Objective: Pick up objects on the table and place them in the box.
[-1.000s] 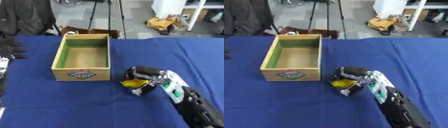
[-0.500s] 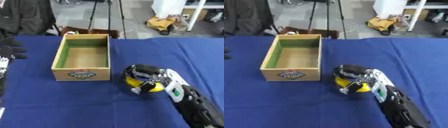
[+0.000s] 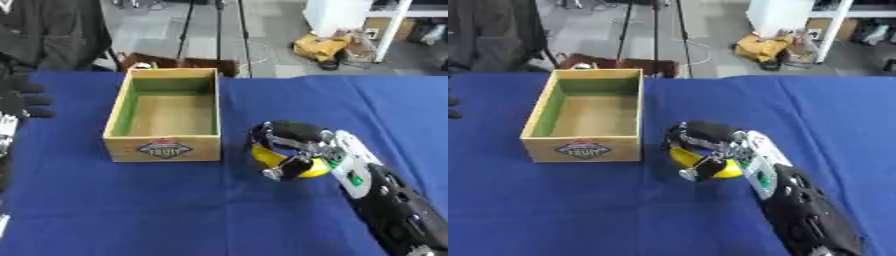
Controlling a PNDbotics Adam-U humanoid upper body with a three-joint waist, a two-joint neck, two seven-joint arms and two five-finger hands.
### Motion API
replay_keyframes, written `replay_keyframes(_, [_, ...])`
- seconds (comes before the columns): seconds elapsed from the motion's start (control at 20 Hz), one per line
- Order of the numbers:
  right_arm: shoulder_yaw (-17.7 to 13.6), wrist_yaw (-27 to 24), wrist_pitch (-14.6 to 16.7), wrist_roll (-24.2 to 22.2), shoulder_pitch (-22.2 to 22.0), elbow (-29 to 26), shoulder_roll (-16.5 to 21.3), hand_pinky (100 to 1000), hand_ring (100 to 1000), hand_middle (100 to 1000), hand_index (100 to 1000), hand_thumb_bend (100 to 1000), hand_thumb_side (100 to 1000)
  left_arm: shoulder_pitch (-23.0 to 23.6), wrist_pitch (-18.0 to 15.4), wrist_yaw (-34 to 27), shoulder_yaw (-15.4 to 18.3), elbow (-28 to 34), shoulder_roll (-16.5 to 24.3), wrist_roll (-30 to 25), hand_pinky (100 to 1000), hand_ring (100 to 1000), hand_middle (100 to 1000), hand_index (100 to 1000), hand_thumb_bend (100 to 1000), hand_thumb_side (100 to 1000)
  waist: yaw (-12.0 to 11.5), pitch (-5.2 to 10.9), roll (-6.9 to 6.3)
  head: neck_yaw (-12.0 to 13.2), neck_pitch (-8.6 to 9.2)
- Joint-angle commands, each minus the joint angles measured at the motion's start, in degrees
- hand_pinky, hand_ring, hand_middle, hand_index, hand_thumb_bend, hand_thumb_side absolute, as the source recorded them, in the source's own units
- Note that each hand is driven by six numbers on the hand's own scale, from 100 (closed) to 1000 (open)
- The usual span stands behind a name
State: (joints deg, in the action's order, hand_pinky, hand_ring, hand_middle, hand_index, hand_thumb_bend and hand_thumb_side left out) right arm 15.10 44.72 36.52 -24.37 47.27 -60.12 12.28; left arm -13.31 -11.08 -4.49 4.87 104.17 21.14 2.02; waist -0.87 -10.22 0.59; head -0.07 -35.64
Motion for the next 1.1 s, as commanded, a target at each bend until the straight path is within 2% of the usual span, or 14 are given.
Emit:
replay_keyframes(0.05, [-0.8, -0.6, -0.3, 0.5, 2.1, -2.1, 1.6, 592, 425, 653, 754, 100, 100, -0.6, 0.0, -0.4, 0.6, 0.9, 0.7, -0.1, 627, 675, 678, 830, 695, 709, -0.2, 1.13, -0.09, 0.1, 0.30])
replay_keyframes(0.8, [-1.6, 0.7, -0.7, 1.8, 6.0, -3.7, 4.1, 592, 432, 661, 758, 100, 100, -1.0, 0.0, -0.6, 0.4, 1.1, 0.6, -0.4, 628, 674, 677, 829, 702, 701, -2.6, 1.80, 0.54, -0.1, 0.58])
replay_keyframes(0.95, [-2.1, 1.4, -1.0, 2.6, 8.2, -4.4, 5.1, 590, 430, 660, 757, 100, 100, -1.7, 0.0, -0.6, 0.1, 1.4, 0.3, -0.6, 628, 674, 677, 829, 703, 700, -5.2, 1.85, 1.02, -1.2, 1.23])
replay_keyframes(1.1, [-2.4, 1.7, -1.3, 3.2, 9.2, -4.7, 5.5, 590, 431, 661, 757, 100, 100, -1.9, 0.0, -0.8, 0.0, 1.5, 0.2, -0.7, 629, 674, 676, 829, 705, 698, -6.5, 1.98, 1.32, -1.8, 1.51])
